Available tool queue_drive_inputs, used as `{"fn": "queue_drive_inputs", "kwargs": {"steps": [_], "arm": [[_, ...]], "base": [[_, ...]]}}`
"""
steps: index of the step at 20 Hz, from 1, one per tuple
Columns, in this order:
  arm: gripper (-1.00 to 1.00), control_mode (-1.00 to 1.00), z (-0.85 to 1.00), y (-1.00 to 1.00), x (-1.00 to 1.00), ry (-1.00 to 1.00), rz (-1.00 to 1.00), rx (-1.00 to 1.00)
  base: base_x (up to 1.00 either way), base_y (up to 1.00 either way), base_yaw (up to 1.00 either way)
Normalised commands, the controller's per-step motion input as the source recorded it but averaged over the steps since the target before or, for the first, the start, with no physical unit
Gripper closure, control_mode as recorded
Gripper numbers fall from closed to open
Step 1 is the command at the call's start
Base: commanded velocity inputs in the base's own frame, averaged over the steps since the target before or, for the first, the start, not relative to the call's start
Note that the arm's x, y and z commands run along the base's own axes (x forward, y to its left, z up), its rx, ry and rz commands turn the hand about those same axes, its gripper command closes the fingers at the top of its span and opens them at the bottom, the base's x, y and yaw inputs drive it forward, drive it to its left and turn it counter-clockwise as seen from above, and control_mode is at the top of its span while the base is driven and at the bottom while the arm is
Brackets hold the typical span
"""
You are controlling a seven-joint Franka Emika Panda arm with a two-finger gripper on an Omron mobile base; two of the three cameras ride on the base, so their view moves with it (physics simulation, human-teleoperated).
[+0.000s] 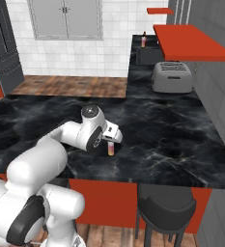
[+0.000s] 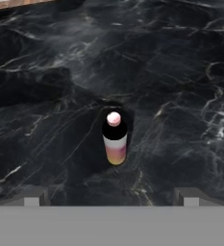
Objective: Place the large bottle from the dining counter next to the other large bottle outside the sink, and place the small bottle from the dining counter next to the other small bottle inside the sink.
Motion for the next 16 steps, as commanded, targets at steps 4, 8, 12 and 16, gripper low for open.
{"fn": "queue_drive_inputs", "kwargs": {"steps": [4, 8, 12, 16], "arm": [[-1.00, -1.00, -0.21, -0.02, 0.18, 0.00, 0.00, 0.00], [-1.00, -1.00, -0.17, 0.00, 0.12, 0.00, 0.00, 0.00], [-1.00, -1.00, -0.16, -0.02, 0.14, 0.00, 0.00, 0.00], [-1.00, -1.00, -0.13, -0.02, 0.15, -0.04, 0.01, 0.00]], "base": [[0.00, 0.00, 0.00], [0.00, 0.00, 0.00], [0.00, 0.00, 0.00], [0.00, 0.00, 0.00]]}}
